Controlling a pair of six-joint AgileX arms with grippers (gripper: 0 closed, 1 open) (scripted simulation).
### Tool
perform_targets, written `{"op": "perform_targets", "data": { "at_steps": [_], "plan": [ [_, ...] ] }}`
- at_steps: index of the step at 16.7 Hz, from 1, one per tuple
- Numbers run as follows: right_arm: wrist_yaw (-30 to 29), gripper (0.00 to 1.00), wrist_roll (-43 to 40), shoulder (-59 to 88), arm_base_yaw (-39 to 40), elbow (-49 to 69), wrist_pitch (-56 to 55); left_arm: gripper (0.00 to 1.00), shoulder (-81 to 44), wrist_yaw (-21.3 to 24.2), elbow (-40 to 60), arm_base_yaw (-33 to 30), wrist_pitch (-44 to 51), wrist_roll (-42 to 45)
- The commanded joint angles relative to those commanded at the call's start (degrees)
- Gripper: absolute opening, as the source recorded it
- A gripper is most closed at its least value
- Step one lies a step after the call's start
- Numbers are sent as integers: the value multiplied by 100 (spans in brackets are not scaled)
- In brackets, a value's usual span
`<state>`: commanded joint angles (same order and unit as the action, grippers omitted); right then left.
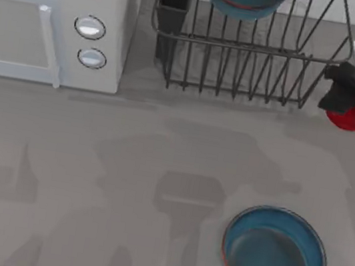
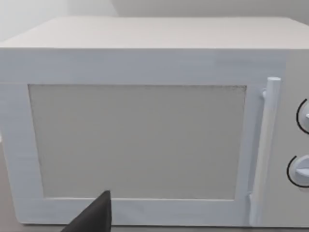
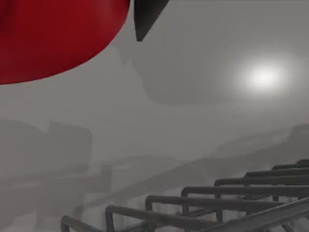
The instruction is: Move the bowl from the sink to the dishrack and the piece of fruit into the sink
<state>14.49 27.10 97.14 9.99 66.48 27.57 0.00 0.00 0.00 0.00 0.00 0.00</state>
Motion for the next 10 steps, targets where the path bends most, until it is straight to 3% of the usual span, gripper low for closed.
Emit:
{"op": "perform_targets", "data": {
  "at_steps": [5,10],
  "plan": [
    [567,0,-1213,-321,-2011,-615,-3668,100,0,0,0,0,0,0],
    [970,0,-2206,-625,-3219,-1575,-6411,100,0,0,0,0,0,0]
  ]
}}
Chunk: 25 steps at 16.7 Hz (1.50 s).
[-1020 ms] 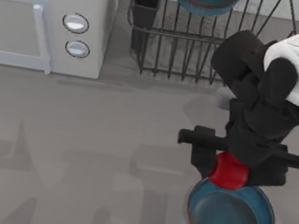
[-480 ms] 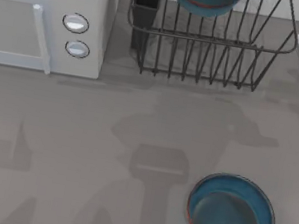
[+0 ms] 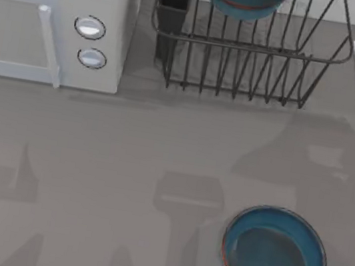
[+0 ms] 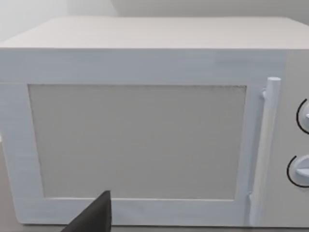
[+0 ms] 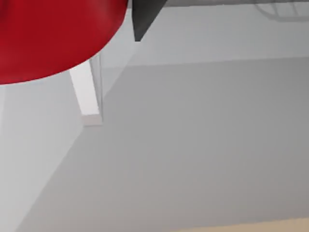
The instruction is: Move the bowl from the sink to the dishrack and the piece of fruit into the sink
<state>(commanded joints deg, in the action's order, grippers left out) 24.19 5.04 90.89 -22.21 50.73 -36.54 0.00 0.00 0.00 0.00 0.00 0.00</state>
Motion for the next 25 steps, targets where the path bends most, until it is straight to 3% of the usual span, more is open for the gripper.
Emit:
{"op": "perform_targets", "data": {
  "at_steps": [5,15,19,25],
  "plan": [
    [298,0,-409,-503,-645,-1327,-1347,100,0,0,0,0,0,0],
    [441,0,-390,-434,-780,-1645,-1606,100,0,0,0,0,0,0],
    [432,0,-401,352,-832,-1715,-2487,100,0,0,0,0,0,0],
    [439,0,-389,2432,-837,-2079,-4879,100,0,0,0,0,0,0]
  ]
}}
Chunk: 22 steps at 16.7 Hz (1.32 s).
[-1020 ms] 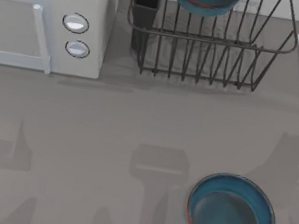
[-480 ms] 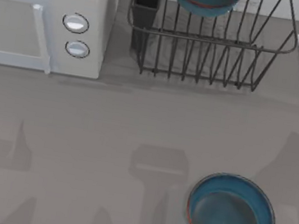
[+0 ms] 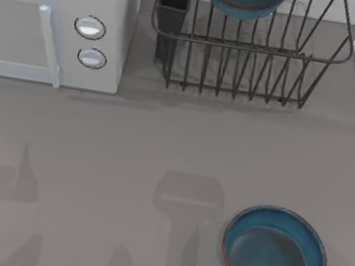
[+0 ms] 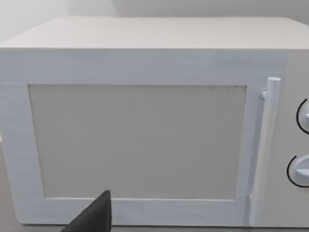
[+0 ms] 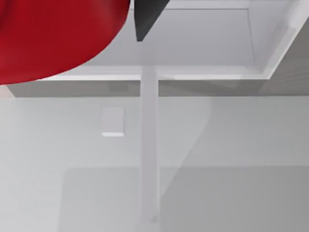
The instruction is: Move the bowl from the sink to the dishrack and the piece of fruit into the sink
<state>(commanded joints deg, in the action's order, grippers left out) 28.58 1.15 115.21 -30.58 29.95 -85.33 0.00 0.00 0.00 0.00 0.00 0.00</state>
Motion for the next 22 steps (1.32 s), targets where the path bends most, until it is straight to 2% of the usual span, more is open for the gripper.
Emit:
{"op": "perform_targets", "data": {
  "at_steps": [4,10,22],
  "plan": [
    [-26,0,-22,960,26,-156,-1158,100,0,0,0,0,0,0],
    [-36,0,-31,1178,32,-191,-1403,100,0,0,0,0,0,0],
    [-36,90,-31,1178,32,-191,-1403,100,0,0,0,0,0,0]
  ]
}}
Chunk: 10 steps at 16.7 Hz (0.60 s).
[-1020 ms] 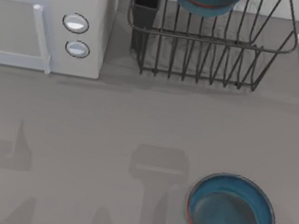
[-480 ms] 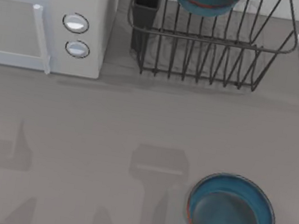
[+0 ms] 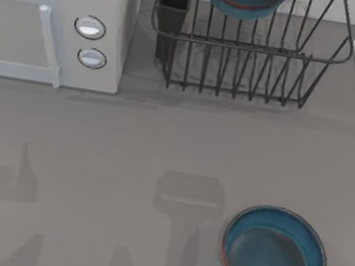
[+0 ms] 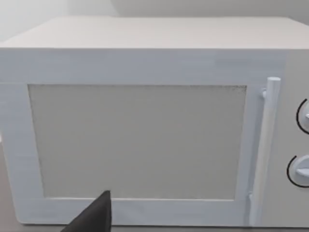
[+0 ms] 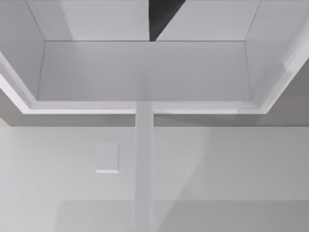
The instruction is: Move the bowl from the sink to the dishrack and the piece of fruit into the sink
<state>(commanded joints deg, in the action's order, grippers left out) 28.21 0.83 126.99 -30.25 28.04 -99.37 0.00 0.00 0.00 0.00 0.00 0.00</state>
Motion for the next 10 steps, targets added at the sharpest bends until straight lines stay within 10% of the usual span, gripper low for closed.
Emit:
{"op": "perform_targets", "data": {
  "at_steps": [10],
  "plan": [
    [0,100,0,-2,-2,4,1,100,0,0,0,0,0,0]
  ]
}}
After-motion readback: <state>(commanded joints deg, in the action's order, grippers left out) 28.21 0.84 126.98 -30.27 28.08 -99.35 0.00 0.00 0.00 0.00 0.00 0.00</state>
